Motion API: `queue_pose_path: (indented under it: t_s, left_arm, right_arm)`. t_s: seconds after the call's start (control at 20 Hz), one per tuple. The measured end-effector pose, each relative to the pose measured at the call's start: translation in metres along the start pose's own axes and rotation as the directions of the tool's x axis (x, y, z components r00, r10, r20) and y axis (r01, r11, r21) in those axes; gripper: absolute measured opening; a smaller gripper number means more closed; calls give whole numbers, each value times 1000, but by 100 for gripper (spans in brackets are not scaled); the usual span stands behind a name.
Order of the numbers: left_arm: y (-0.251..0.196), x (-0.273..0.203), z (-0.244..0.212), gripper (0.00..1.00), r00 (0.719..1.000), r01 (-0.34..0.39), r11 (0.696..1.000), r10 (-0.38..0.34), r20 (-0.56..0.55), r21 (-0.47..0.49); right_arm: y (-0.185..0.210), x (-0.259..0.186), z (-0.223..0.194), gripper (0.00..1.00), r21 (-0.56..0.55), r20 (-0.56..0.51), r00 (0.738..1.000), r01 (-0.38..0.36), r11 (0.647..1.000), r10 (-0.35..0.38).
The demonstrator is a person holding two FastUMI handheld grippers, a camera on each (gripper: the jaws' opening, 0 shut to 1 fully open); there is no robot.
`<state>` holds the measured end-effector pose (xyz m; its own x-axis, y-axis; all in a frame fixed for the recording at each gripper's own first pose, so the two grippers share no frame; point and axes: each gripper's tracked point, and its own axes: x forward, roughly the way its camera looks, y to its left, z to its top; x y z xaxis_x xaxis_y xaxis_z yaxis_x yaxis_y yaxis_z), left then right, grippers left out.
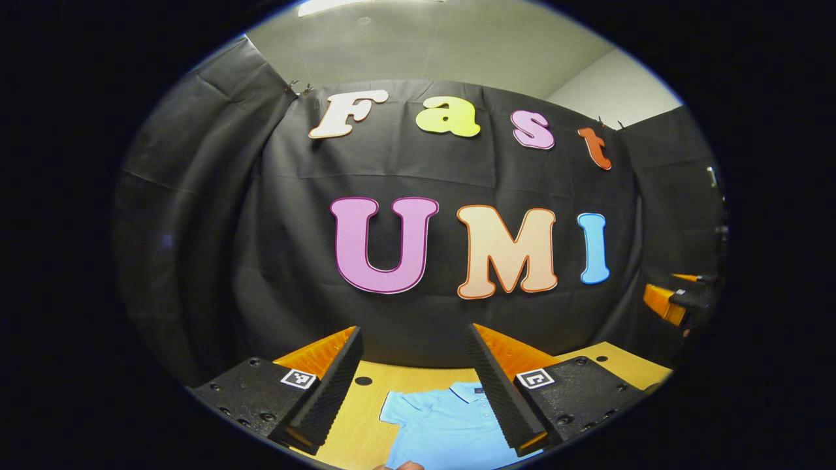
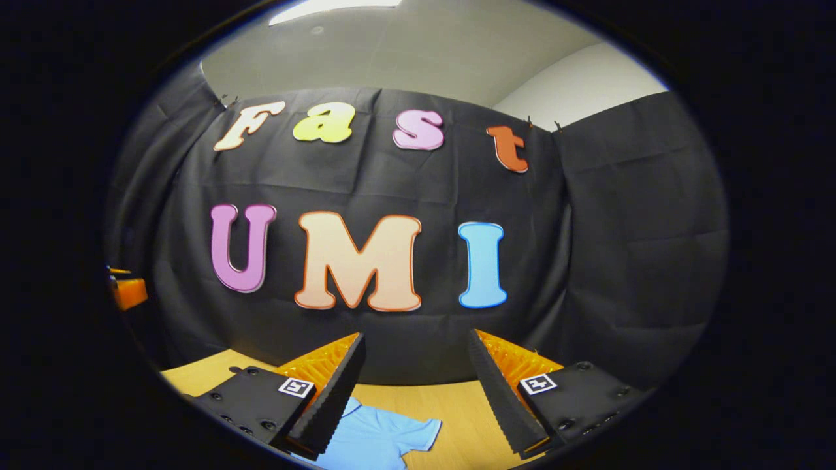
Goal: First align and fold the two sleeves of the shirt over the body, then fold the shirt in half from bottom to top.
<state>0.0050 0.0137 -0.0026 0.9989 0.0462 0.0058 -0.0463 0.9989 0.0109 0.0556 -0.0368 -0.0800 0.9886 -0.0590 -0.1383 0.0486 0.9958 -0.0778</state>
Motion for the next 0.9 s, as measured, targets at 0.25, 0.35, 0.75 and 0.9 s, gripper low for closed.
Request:
queue_pose_path:
  t_s: [0.25, 0.35, 0.75, 0.9]
  left_arm:
    - [12, -3, -2, 95, 998, -62, 998, 62, -2, 19]
    - [19, -5, -3, 93, 996, -91, 996, 91, -9, 22]
    - [30, -11, -17, 95, 978, -198, 979, 200, -52, 44]
    - [30, -11, -20, 93, 971, -227, 973, 230, -61, 54]
  right_arm:
    - [-17, 38, -63, 100, -48, -91, 996, 0, 999, -5]
    - [-21, 54, -90, 100, -54, -134, 991, 0, 999, -7]
    - [-27, 107, -206, 100, -34, -339, 941, -8, 999, -4]
    - [-30, 120, -251, 100, -53, -402, 916, -16, 998, -7]
